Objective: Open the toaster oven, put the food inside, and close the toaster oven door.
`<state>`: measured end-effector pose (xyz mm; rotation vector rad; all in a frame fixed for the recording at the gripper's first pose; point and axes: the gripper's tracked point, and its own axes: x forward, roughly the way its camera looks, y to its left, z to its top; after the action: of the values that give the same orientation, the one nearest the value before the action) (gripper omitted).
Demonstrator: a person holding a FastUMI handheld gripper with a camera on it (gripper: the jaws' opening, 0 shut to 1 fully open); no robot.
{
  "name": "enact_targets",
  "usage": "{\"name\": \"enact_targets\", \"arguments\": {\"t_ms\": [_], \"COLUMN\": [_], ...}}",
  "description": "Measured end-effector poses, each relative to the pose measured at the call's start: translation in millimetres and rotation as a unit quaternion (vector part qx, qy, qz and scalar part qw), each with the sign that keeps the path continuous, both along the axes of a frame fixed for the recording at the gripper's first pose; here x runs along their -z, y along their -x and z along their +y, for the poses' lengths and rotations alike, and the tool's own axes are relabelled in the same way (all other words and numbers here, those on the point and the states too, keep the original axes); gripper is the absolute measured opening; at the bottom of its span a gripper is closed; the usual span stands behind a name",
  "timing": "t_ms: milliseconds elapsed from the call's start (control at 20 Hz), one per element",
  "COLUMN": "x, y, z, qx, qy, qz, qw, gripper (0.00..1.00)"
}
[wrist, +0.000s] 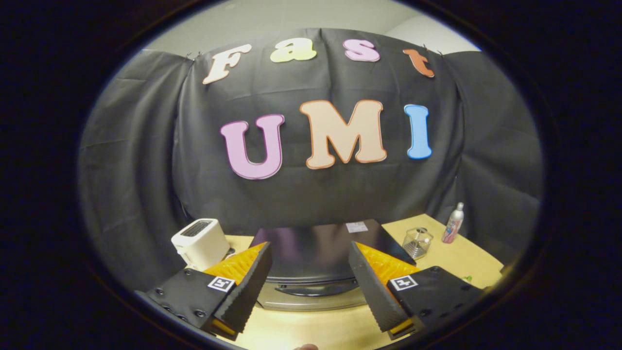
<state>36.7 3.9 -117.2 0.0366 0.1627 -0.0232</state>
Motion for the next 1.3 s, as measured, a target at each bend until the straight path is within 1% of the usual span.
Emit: {"name": "enact_targets", "arguments": {"t_ms": [150, 300, 400, 600, 750, 900, 1300], "x": [40.7, 72.8, 86.5, 88.6, 90.0, 94.9, 116.8], "y": [-11.8, -25.7, -26.2, -28.0, -27.0, -16.7, 41.0], "z": [-9.7, -11.5, -8.3, -8.7, -8.7, -8.8, -13.5], "qx": [0.022, 0.024, 0.018, 0.024, 0.019, 0.021, 0.029], "qy": [0.027, 0.047, 0.049, 0.02, 0.035, 0.037, 0.044], "qz": [0.036, 0.066, 0.077, 0.06, 0.064, 0.071, 0.089], "qw": [0.999, 0.996, 0.996, 0.998, 0.997, 0.997, 0.995], "gripper": [1.0, 1.0, 1.0, 0.98, 0.99, 0.99, 0.99]}}
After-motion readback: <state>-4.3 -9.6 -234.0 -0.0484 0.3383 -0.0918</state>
